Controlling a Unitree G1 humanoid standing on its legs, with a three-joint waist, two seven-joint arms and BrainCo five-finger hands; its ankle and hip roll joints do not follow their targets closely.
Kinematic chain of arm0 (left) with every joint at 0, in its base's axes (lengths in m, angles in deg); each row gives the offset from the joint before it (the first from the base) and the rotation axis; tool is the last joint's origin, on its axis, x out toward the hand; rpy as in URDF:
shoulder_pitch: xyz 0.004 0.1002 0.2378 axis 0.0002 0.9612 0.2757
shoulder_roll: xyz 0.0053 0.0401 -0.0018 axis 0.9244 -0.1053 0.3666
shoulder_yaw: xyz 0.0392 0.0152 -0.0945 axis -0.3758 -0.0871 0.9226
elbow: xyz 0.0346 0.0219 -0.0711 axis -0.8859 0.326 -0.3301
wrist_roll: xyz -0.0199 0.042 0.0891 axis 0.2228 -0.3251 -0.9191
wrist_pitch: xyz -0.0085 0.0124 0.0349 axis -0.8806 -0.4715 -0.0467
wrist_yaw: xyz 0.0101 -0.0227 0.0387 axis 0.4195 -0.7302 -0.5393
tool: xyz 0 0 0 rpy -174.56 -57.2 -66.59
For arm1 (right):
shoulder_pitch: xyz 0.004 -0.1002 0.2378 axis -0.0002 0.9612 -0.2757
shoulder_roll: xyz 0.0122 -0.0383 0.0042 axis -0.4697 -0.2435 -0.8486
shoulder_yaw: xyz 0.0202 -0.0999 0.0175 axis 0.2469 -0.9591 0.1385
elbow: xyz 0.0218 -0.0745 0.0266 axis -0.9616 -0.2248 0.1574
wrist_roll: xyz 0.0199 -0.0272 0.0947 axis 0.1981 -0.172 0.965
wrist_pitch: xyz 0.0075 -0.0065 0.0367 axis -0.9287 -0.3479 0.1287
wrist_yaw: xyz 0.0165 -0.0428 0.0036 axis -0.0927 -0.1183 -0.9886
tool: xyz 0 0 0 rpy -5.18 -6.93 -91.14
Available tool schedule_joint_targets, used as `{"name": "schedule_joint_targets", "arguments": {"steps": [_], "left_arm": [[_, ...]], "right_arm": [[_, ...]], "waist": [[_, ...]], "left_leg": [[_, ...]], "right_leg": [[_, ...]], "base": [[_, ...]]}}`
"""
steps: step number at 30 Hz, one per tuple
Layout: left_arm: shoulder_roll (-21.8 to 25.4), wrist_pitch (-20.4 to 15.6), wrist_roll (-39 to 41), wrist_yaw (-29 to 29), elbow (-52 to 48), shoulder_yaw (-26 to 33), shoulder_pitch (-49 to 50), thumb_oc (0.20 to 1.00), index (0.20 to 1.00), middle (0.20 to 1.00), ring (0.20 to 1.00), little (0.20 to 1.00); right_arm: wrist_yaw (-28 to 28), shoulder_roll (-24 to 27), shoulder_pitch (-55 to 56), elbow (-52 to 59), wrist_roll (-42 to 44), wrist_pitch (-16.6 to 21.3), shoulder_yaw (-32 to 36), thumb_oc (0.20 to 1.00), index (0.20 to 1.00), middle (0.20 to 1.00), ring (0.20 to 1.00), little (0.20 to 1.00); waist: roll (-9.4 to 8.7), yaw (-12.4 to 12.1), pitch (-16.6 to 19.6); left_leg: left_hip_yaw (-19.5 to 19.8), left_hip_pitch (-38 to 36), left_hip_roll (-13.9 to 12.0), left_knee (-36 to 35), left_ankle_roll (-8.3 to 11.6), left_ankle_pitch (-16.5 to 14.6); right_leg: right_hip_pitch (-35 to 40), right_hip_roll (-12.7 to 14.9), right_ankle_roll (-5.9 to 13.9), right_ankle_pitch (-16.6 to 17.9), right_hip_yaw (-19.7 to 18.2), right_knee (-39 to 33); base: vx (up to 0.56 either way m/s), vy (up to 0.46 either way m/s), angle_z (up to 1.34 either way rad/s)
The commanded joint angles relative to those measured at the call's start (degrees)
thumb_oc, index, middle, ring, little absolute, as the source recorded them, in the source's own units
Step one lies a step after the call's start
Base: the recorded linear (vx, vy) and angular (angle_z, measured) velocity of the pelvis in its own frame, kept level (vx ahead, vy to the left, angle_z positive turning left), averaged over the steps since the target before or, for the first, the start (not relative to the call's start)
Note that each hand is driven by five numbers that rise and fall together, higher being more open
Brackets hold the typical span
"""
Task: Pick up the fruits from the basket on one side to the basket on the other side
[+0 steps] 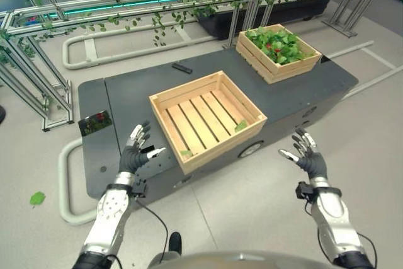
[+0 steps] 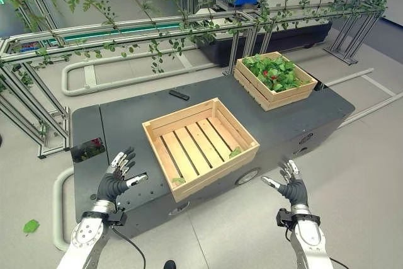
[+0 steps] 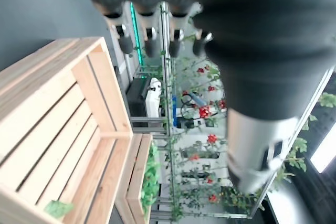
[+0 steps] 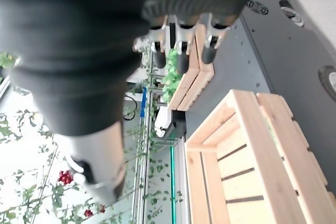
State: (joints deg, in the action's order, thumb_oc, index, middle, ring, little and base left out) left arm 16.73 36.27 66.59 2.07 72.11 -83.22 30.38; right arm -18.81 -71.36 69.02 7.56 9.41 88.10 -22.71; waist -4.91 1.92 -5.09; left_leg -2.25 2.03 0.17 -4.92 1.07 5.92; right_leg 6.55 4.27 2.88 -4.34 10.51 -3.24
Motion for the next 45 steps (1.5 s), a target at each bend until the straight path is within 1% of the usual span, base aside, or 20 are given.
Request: {"name": "schedule_joint_targets", "arguments": {"steps": [1,2,4,7,8,9,10,12,13,15,17,20,21,22,24,26,29,33,39,45], "left_arm": [[1.7,-3.3,-1.3,0.8,-2.8,0.5,-1.7,1.000,1.000,1.000,1.000,1.000],[1.7,-3.3,-1.3,0.8,-2.8,0.5,-1.7,1.000,1.000,1.000,1.000,1.000],[2.2,-3.3,-1.5,0.4,-3.3,1.0,-1.0,1.000,1.000,1.000,1.000,1.000],[2.5,-3.2,-1.6,0.1,-3.6,1.1,-0.8,1.000,1.000,1.000,1.000,1.000],[2.6,-3.2,-1.7,0.2,-3.8,1.1,-0.8,1.000,1.000,1.000,1.000,1.000],[3.0,-3.2,-1.4,0.0,-4.0,1.0,-1.2,1.000,1.000,1.000,1.000,1.000],[3.2,-3.2,-1.3,-0.2,-4.1,0.7,-1.5,1.000,1.000,1.000,1.000,1.000],[3.7,-3.4,-2.2,-0.4,-4.4,0.2,-2.0,1.000,1.000,1.000,1.000,1.000],[3.6,-3.5,-2.1,-0.4,-4.4,-0.1,-2.7,1.000,1.000,1.000,1.000,1.000],[3.3,-3.5,-1.6,0.0,-4.2,-0.5,-3.7,1.000,1.000,1.000,1.000,1.000],[3.0,-3.5,-1.6,0.1,-3.8,-0.8,-4.1,1.000,1.000,1.000,1.000,1.000],[2.6,-3.5,-1.1,0.1,-3.3,-1.5,-4.6,1.000,1.000,1.000,1.000,1.000],[2.3,-3.3,-1.1,0.0,-2.5,-2.3,-5.7,1.000,1.000,1.000,1.000,1.000],[1.8,-3.1,-0.6,-0.3,-2.3,-2.5,-5.6,1.000,1.000,1.000,1.000,1.000],[1.7,-3.1,-0.6,-0.5,-1.4,-3.4,-6.1,1.000,1.000,1.000,1.000,1.000],[1.6,-2.8,-0.7,-0.5,-1.0,-3.8,-6.1,1.000,1.000,1.000,1.000,1.000],[1.1,-2.5,-0.3,-0.8,-0.3,-4.2,-6.5,1.000,1.000,1.000,1.000,1.000],[1.1,-2.5,-0.7,-0.7,-0.3,-3.8,-5.4,1.000,1.000,1.000,1.000,1.000],[1.3,-2.2,-0.8,-0.9,-0.6,-4.0,-5.2,1.000,1.000,1.000,1.000,1.000],[1.3,-2.1,-0.7,-0.7,-0.1,-3.3,-4.1,1.000,1.000,1.000,1.000,1.000]], "right_arm": [[0.0,0.5,-3.9,0.0,-0.8,2.2,0.4,1.000,1.000,1.000,1.000,1.000],[0.0,0.5,-3.9,0.0,-0.8,2.2,0.4,1.000,1.000,1.000,1.000,1.000],[-0.3,0.3,-3.6,0.1,-1.2,2.0,0.8,1.000,1.000,1.000,1.000,1.000],[-0.3,-0.4,-2.7,0.3,-1.5,1.9,1.7,1.000,1.000,1.000,1.000,1.000],[-0.2,-0.5,-2.8,0.6,-1.8,2.0,1.8,1.000,1.000,1.000,1.000,1.000],[0.0,-0.5,-2.9,1.0,-2.0,2.1,2.0,1.000,1.000,1.000,1.000,1.000],[0.1,-0.7,-2.8,0.8,-1.7,2.2,2.1,1.000,1.000,1.000,1.000,1.000],[0.3,-1.1,-3.0,0.4,-1.4,2.3,2.0,1.000,1.000,1.000,1.000,1.000],[0.3,-1.0,-3.2,0.3,-1.3,2.3,2.0,1.000,1.000,1.000,1.000,1.000],[0.8,-0.8,-3.3,0.0,-1.0,2.5,2.0,1.000,1.000,1.000,1.000,1.000],[0.8,-0.6,-3.1,0.5,-1.1,2.5,1.7,1.000,1.000,1.000,1.000,1.000],[0.8,-0.5,-2.8,0.6,-0.8,2.7,1.6,1.000,1.000,1.000,1.000,1.000],[1.0,-0.2,-2.2,1.1,-0.6,2.7,2.1,1.000,1.000,1.000,1.000,1.000],[0.9,0.0,-1.6,1.3,0.1,2.9,2.6,1.000,1.000,1.000,1.000,1.000],[1.3,0.5,-1.1,1.3,0.3,3.0,2.9,1.000,1.000,1.000,1.000,1.000],[1.6,0.8,-0.9,1.5,0.3,3.0,3.1,1.000,1.000,1.000,1.000,1.000],[1.9,1.3,-0.8,2.2,0.2,3.0,3.8,1.000,1.000,1.000,1.000,1.000],[1.4,1.2,-0.5,1.9,-0.1,2.7,3.2,1.000,1.000,1.000,1.000,1.000],[1.2,0.8,-0.7,1.6,-0.1,2.5,2.7,1.000,1.000,1.000,1.000,1.000],[1.0,0.2,-1.0,0.8,-0.4,2.1,1.7,1.000,1.000,1.000,1.000,1.000]], "waist": [[-0.15,-2.1,0.6],[-0.15,-2.1,0.6],[-0.40,-2.8,-0.5],[-0.24,-2.7,-1.4],[0.11,-2.6,-1.7],[0.64,-2.1,-2.2],[0.91,-1.8,-2.2],[1.39,-1.4,-2.0],[1.35,-0.9,-2.3],[1.19,-0.4,-2.8],[0.53,-0.6,-2.8],[0.18,-0.9,-2.7],[0.25,-0.8,-2.3],[0.42,-0.6,-1.9],[0.81,-0.1,-2.0],[1.32,0.1,-1.8],[1.57,1.2,-1.6],[1.58,1.2,-0.3],[1.33,1.4,0.4],[1.30,1.2,0.9]], "left_leg": [[-1.2,-0.5,-2.4,8.2,0.97,-9.8],[-1.2,-0.5,-2.4,8.2,0.97,-9.8],[-0.6,0.2,-1.3,9.5,0.09,-10.7],[1.2,0.1,0.2,9.7,-0.84,-10.7],[2.0,0.0,0.5,9.4,-1.26,-10.7],[3.3,0.1,0.6,9.5,-1.52,-10.4],[4.2,0.1,0.6,9.3,-1.67,-10.5],[5.5,-0.5,0.8,8.9,-1.64,-11.0],[6.3,-0.9,0.9,8.7,-1.21,-11.2],[7.9,-1.5,1.0,8.5,-0.47,-11.6],[9.4,-1.7,1.1,8.8,0.26,-11.8],[11.2,-1.3,0.6,7.6,1.12,-10.6],[13.3,-0.6,-0.9,6.7,2.80,-9.6],[14.1,-0.2,-1.8,7.1,3.53,-9.5],[15.4,0.7,-2.6,7.6,4.57,-8.6],[14.9,1.1,-3.6,6.7,5.25,-7.2],[10.1,2.1,-4.4,6.4,5.35,-6.1],[7.3,0.7,-4.8,6.0,4.95,-6.8],[6.5,-0.5,-4.3,6.0,4.40,-7.7],[5.2,-2.1,-3.8,5.2,3.52,-8.6]], "right_leg": [[-4.1,5.2,7.64,2.6,-1.1,3.8],[-4.1,5.2,7.64,2.6,-1.1,3.8],[-5.3,6.9,9.05,3.7,-0.7,7.2],[-8.0,8.9,10.57,7.9,-1.1,14.4],[-9.4,9.5,10.69,9.7,-1.6,17.3],[-11.0,8.8,10.52,10.3,-3.8,20.5],[-11.6,7.6,9.94,9.1,-5.5,20.6],[-12.9,5.9,8.59,5.6,-7.0,16.3],[-13.3,5.4,7.94,4.8,-7.1,11.9],[-14.6,5.3,7.93,5.4,-6.9,6.3],[-13.7,5.4,8.00,5.8,-5.6,5.0],[-13.1,4.9,7.53,5.3,-5.6,6.1],[-12.9,4.3,6.81,4.2,-4.3,6.6],[-12.2,4.2,6.64,3.9,-2.0,6.5],[-11.1,3.5,5.87,3.0,0.0,6.7],[-9.8,3.3,5.53,2.3,2.6,6.4],[-8.2,3.9,5.45,2.0,5.1,5.6],[-6.9,3.5,5.18,1.9,3.9,4.8],[-6.2,4.0,5.24,1.7,2.9,4.8],[-6.2,4.2,5.81,2.6,0.5,3.9]], "base": [[0.00,0.075,-0.18],[-0.01,0.125,-0.13],[0.00,0.168,-0.04],[0.02,0.173,0.11],[0.04,0.159,0.30],[0.06,0.132,0.28],[0.11,0.073,0.47],[0.17,0.027,0.64],[0.18,-0.021,0.59],[0.17,-0.088,0.60],[0.11,-0.134,0.61],[0.04,-0.190,0.83],[0.11,-0.279,1.21],[0.15,-0.349,1.31],[0.10,-0.198,1.34],[0.04,-0.118,1.01],[0.02,-0.018,0.71],[0.07,0.012,0.04],[0.02,0.033,-0.12],[0.00,0.043,-0.09]]}}
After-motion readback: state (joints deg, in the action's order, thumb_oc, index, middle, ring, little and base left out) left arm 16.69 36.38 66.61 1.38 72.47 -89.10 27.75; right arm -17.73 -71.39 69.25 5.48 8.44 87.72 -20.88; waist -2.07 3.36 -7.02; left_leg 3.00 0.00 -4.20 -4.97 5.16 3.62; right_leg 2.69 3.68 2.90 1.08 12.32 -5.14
